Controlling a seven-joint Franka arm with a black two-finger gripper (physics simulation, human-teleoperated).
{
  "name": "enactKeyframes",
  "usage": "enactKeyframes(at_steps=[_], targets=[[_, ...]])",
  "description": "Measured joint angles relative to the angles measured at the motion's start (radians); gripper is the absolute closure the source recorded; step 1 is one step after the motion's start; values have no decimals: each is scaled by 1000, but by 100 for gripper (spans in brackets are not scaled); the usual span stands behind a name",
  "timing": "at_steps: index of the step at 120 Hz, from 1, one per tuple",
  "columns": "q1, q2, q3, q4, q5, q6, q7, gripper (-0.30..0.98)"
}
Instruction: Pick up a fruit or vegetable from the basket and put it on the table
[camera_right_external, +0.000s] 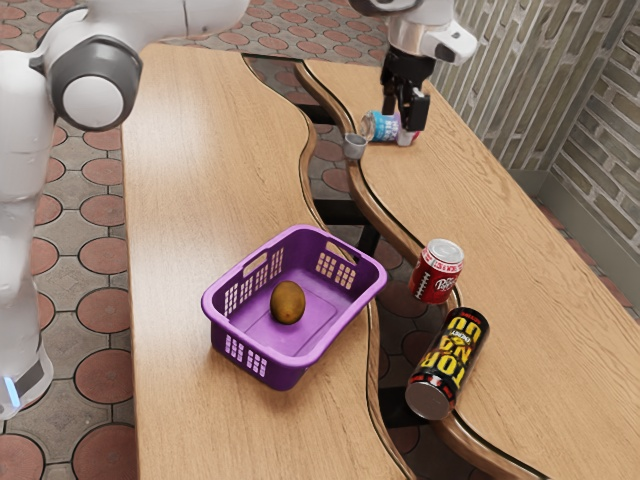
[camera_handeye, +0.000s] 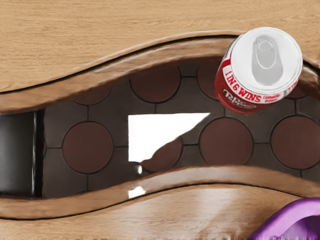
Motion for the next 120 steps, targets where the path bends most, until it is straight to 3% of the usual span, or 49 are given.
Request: enactKeyframes(at_steps=[14, 29, 42, 51, 71, 80, 88, 99, 113, 120], targets=[[-8, -4, 1, -18, -10, -8, 2, 0], [-93, -7, -1, -65, -23, -33, -46, 0], [-248, -6, 0, -104, 70, -113, -37, 0], [-240, 17, 1, -112, 100, -125, 19, 0], [-171, 28, 5, -130, 47, -83, 269, 0], [-186, 32, 4, -134, 61, -64, 321, 0], [-212, 28, 14, -137, 36, -69, 230, 0], [-136, 20, 24, -122, -78, -94, 5, 0], [-99, -8, 36, -136, -154, -124, -329, 0], [-121, -112, 54, -322, -187, -99, -485, 0]])
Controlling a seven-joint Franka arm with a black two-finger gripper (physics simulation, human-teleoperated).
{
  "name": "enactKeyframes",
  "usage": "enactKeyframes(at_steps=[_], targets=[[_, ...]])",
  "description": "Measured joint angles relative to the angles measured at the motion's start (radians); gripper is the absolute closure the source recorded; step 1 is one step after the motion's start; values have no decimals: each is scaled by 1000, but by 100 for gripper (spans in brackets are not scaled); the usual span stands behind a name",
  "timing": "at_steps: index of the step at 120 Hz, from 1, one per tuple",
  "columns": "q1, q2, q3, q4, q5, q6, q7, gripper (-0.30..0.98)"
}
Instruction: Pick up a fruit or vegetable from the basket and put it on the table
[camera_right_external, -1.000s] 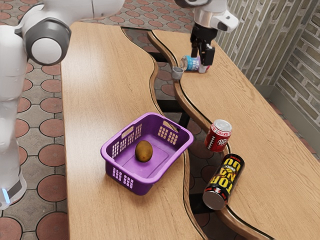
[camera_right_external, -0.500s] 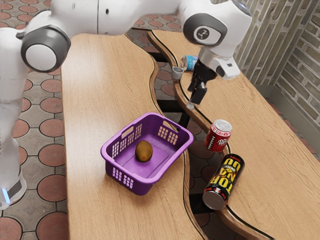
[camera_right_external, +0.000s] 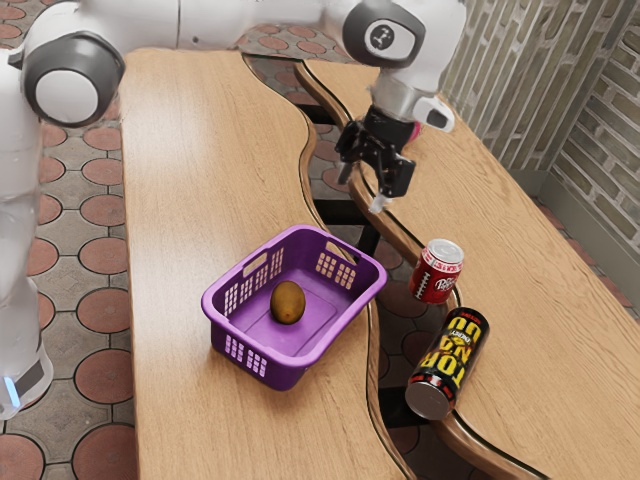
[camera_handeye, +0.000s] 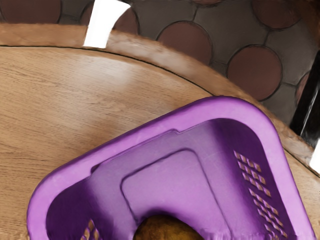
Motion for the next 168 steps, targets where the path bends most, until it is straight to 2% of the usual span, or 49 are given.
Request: enactKeyframes(at_steps=[10, 17, 24, 31, 44, 51, 59, 72, 121, 168], targets=[[-22, -146, 10, -280, -47, 76, -198, 0], [-34, -178, 11, -357, -64, 142, -321, 0], [-62, -195, 11, -408, -51, 217, -435, 0], [-95, -210, 12, -451, -10, 290, -537, 0], [-145, -252, 14, -508, 118, 375, -684, 0], [-167, -270, 15, -539, 167, 400, -750, 0], [-206, -296, 15, -584, 195, 421, -821, 0], [-228, -312, 15, -624, 196, 447, -921, 0], [-234, -318, 61, -696, 173, 564, -1161, 0], [-282, -334, 101, -721, 155, 558, -1181, 0]])
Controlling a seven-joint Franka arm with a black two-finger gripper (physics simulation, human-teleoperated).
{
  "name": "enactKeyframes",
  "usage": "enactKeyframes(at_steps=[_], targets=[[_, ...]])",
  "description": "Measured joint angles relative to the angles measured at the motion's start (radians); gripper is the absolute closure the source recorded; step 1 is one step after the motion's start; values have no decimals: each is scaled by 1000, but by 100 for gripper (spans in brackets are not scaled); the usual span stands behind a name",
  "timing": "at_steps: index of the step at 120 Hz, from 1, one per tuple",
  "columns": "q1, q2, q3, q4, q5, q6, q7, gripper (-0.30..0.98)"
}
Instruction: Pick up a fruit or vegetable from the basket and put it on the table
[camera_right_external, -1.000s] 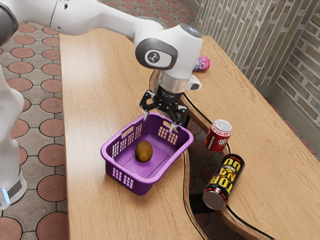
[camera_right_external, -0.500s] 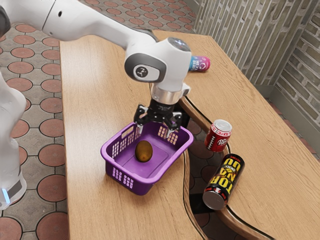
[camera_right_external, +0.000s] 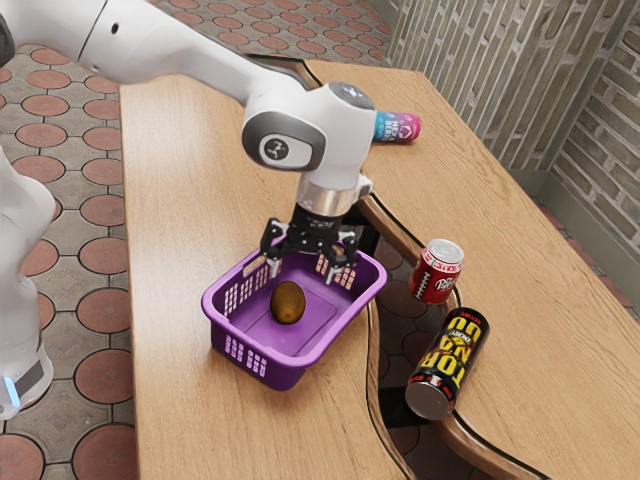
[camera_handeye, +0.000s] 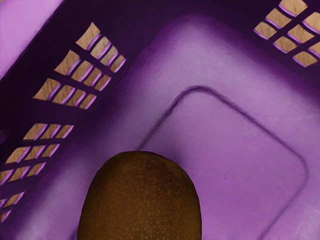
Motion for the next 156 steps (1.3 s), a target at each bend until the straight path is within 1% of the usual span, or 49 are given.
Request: enactKeyframes(at_steps=[30, 81, 98, 113, 117, 134, 147, 156], targets=[[0, 14, 5, -20, -24, -3, 45, 0], [2, 74, 24, -33, -34, 100, 99, 0], [-20, 77, 54, -59, -62, 118, 114, 0], [-27, 84, 61, -65, -81, 127, 125, 0], [-28, 86, 63, -64, -83, 128, 127, 4], [-27, 91, 67, -64, -100, 132, 136, 31], [-31, 86, 77, -50, -102, 131, 148, 36], [-41, 72, 87, -1, -80, 113, 162, 39]])
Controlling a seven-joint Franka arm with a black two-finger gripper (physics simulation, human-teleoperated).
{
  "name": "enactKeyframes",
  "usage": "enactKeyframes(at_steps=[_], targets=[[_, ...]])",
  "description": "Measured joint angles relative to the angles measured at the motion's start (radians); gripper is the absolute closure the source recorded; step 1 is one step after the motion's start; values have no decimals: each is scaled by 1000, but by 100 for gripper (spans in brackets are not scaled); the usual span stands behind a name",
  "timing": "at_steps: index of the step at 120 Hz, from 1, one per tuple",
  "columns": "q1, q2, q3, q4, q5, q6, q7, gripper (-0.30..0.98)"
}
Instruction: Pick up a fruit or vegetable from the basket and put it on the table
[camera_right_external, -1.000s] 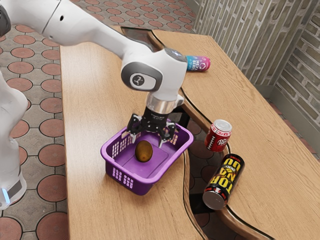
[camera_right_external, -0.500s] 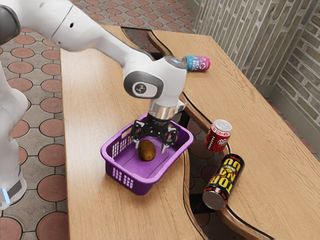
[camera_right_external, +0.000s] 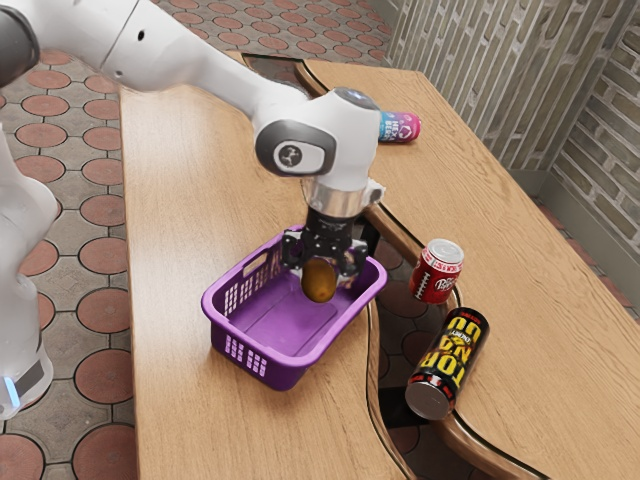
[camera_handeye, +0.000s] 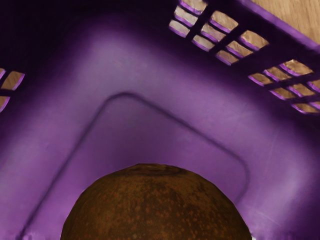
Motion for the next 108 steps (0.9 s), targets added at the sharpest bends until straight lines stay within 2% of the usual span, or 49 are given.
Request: enactKeyframes(at_steps=[5, 13, 23, 29, 40, 44, 49, 56, 74, 84, 97, 101, 108], targets=[[-10, -7, 4, 63, 24, -29, 10, 39], [-14, 0, 17, 262, 74, -113, 42, 39], [35, 142, 23, 590, 140, -219, 135, 38], [136, 288, -18, 798, 160, -270, 223, 39], [496, 583, -248, 1160, 182, -337, 410, 38], [599, 671, -324, 1251, 187, -354, 478, 39], [670, 754, -378, 1330, 193, -371, 558, 40], [722, 847, -425, 1410, 199, -390, 664, 41], [749, 929, -453, 1462, 206, -420, 891, 40], [750, 938, -454, 1466, 206, -428, 995, 22], [738, 929, -451, 1464, 205, -440, 1109, 10], [713, 847, -448, 1366, 203, -465, 1124, 8], [668, 493, -452, 917, 168, -505, 1111, 5]])
